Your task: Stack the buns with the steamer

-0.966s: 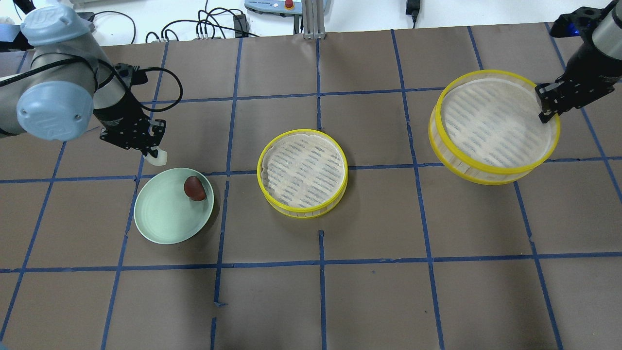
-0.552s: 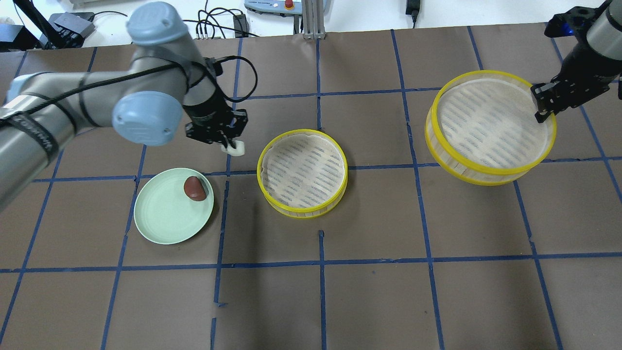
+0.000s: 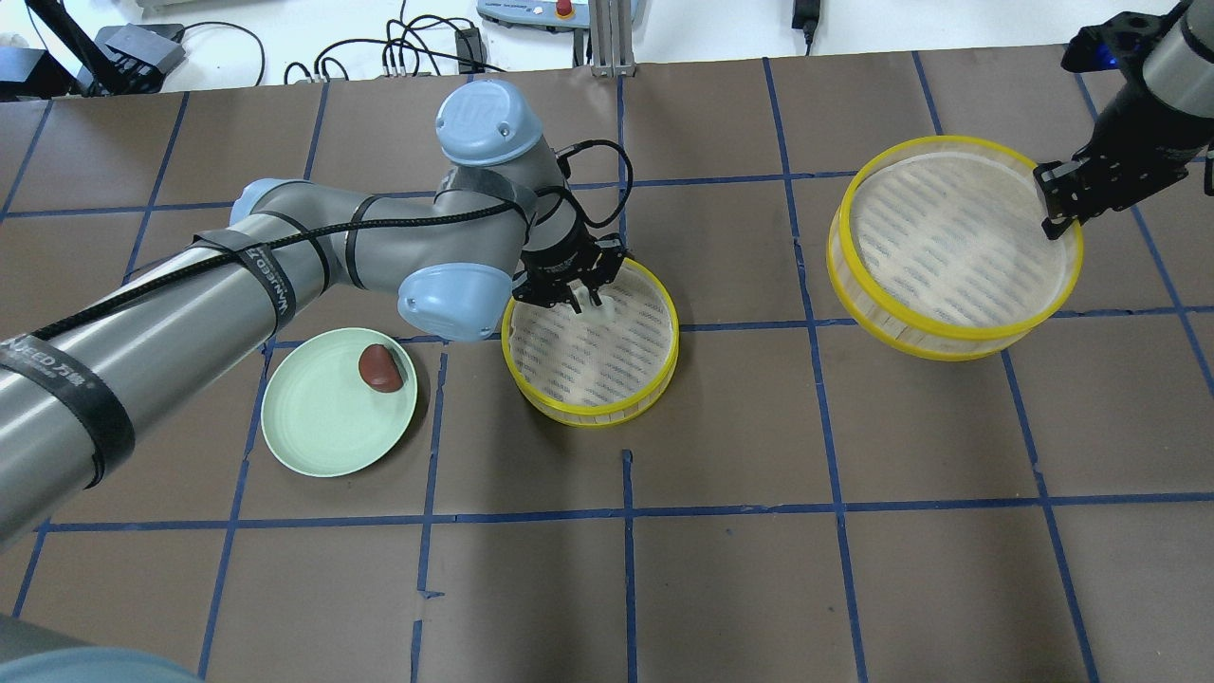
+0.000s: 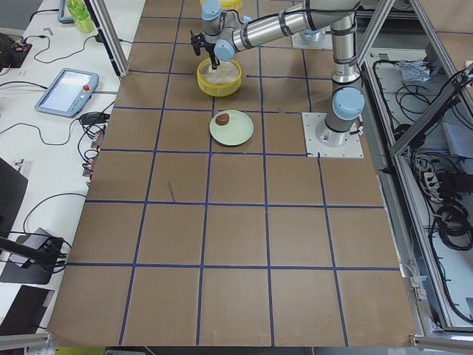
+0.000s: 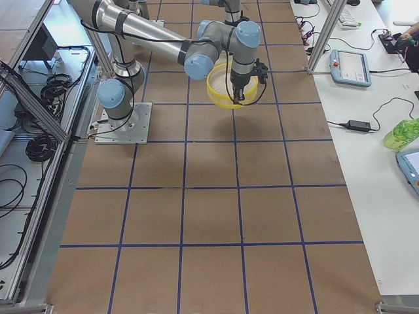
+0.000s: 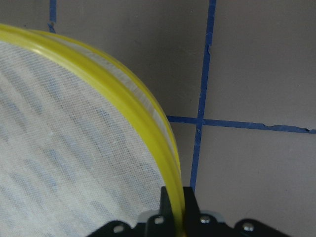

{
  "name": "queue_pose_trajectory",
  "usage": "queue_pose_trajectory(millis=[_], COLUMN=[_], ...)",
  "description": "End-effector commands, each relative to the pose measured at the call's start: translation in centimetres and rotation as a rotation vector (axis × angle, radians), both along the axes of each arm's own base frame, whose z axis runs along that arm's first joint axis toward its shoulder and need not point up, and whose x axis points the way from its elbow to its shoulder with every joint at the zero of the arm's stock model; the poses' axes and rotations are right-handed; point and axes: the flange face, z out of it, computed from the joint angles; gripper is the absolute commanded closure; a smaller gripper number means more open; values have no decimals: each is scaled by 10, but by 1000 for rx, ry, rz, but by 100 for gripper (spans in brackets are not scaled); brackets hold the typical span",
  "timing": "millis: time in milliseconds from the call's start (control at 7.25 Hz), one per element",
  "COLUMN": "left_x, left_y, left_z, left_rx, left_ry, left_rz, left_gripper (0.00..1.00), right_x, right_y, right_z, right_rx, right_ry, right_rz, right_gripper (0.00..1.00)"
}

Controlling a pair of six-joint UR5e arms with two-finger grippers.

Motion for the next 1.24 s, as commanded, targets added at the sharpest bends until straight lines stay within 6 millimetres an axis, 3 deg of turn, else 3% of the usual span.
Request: queue_pose_trajectory(millis=[0, 138, 276, 414, 690, 828, 1103], left_x=[8, 28, 104, 170, 253, 266, 265], left_y=[0, -10, -36, -38, 0, 11, 20], left_z=[7, 13, 23, 20, -28, -43, -56], left_rx=[-66, -91, -95, -78, 32, 68, 107], left_ry=[-118, -165, -180, -197, -174, -162, -154], left_rz=[-111, -182, -216, -275, -362, -344, -310], left_gripper=[0, 0, 0, 0, 0, 0, 1], right_x=[46, 74, 108, 143, 242, 285, 334], right_y=[-6, -8, -10, -21, -27, -20, -19], right_z=[0, -3, -8, -29, -55, -66, -105], right_rx=[-11, -8, -12, -3, 7, 20, 32], right_ry=[1, -1, -8, -27, -25, -21, -5], right_rz=[5, 18, 21, 4, 4, -16, -8], right_gripper=[98, 98, 98, 98, 98, 98, 98])
